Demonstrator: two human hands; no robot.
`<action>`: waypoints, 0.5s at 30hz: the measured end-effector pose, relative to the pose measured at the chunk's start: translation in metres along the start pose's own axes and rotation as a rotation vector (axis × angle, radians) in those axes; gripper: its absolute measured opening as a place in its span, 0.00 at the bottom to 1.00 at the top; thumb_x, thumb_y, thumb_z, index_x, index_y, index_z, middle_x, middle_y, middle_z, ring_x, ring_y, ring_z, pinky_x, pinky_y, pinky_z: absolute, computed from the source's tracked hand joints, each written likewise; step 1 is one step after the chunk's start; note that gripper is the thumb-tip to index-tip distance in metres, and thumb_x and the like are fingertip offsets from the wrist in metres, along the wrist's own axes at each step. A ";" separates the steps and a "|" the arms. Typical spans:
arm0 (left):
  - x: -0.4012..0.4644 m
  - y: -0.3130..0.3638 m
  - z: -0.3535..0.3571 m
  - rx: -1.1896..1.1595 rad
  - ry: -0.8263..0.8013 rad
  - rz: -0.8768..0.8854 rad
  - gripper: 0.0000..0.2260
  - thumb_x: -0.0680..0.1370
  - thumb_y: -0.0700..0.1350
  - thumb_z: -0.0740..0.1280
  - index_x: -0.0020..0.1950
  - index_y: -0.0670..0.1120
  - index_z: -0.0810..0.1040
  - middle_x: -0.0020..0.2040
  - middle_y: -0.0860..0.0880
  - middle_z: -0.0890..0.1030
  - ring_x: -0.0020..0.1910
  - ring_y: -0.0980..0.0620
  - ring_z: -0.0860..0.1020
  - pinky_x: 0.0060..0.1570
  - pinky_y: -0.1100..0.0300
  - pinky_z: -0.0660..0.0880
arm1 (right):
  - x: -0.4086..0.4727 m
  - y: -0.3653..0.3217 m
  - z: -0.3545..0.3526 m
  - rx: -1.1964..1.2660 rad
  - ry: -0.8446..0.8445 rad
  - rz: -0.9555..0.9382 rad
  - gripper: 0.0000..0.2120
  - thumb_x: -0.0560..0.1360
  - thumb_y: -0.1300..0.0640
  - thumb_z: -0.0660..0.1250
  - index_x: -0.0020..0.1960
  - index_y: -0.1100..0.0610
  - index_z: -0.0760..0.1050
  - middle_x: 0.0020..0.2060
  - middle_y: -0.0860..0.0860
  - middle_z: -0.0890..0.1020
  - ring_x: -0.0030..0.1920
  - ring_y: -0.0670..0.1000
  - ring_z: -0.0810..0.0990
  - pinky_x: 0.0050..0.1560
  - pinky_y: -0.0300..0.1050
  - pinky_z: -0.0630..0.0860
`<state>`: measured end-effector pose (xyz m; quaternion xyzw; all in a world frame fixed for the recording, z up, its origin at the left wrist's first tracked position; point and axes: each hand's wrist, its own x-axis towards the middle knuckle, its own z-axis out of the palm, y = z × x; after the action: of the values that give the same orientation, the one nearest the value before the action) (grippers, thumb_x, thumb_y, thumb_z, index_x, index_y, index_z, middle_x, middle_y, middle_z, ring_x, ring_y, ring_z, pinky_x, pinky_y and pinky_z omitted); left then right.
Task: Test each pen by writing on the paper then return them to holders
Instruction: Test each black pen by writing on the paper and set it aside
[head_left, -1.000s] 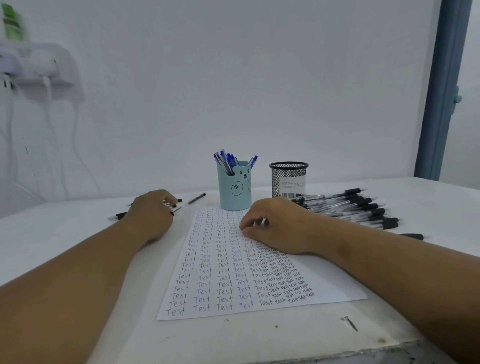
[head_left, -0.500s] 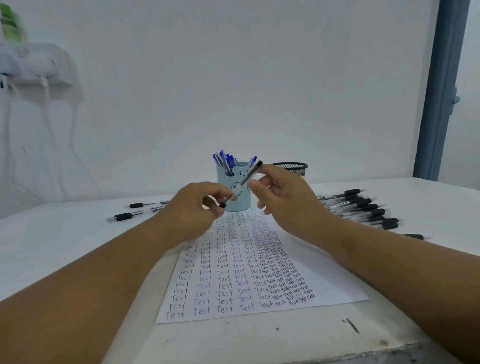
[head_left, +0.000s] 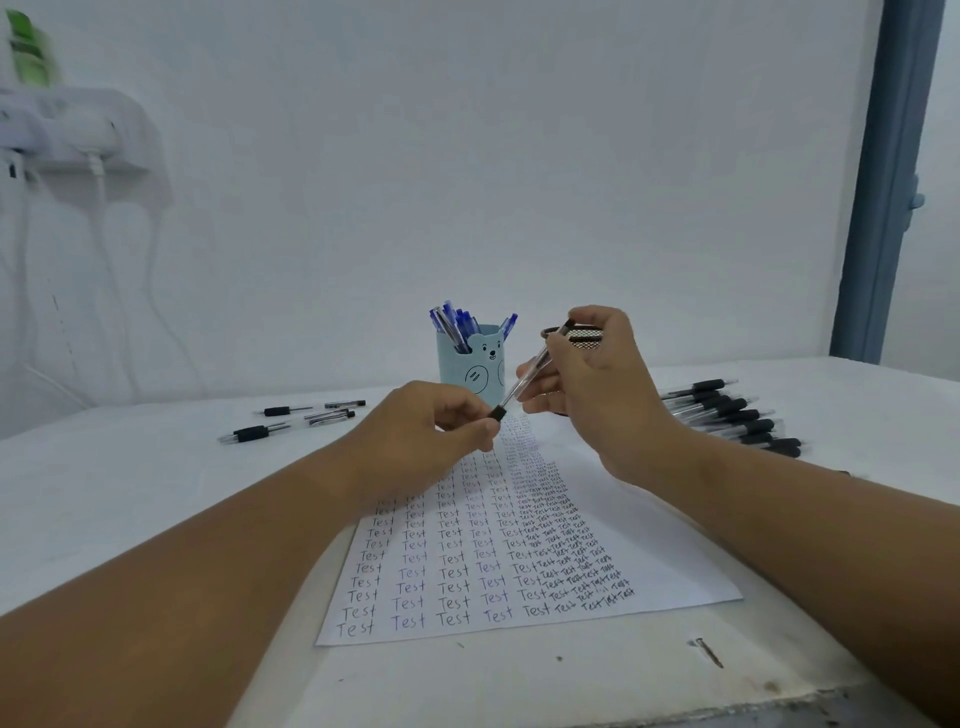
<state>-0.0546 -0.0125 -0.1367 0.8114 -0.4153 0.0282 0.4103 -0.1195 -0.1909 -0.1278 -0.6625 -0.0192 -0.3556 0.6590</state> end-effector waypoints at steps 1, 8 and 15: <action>0.000 0.001 0.001 0.002 -0.010 -0.005 0.04 0.80 0.51 0.69 0.50 0.54 0.83 0.44 0.58 0.86 0.53 0.53 0.82 0.49 0.63 0.73 | 0.000 0.000 0.000 -0.013 0.015 -0.010 0.09 0.84 0.61 0.60 0.61 0.53 0.63 0.38 0.60 0.85 0.34 0.59 0.84 0.40 0.52 0.84; 0.001 0.004 0.004 0.055 -0.039 -0.012 0.05 0.81 0.51 0.68 0.49 0.54 0.83 0.41 0.59 0.86 0.53 0.48 0.82 0.51 0.56 0.76 | 0.002 0.003 -0.003 -0.069 0.018 -0.008 0.06 0.84 0.62 0.60 0.53 0.53 0.65 0.39 0.64 0.84 0.32 0.60 0.83 0.40 0.53 0.84; 0.000 0.004 0.005 0.010 -0.022 0.005 0.05 0.81 0.50 0.67 0.52 0.54 0.82 0.44 0.57 0.86 0.53 0.54 0.81 0.56 0.53 0.75 | 0.001 0.000 -0.003 -0.038 -0.012 -0.004 0.13 0.82 0.58 0.66 0.61 0.52 0.64 0.38 0.58 0.86 0.34 0.57 0.84 0.43 0.50 0.84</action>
<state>-0.0587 -0.0174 -0.1373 0.8125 -0.4219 0.0224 0.4016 -0.1200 -0.1936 -0.1279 -0.6771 -0.0178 -0.3531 0.6454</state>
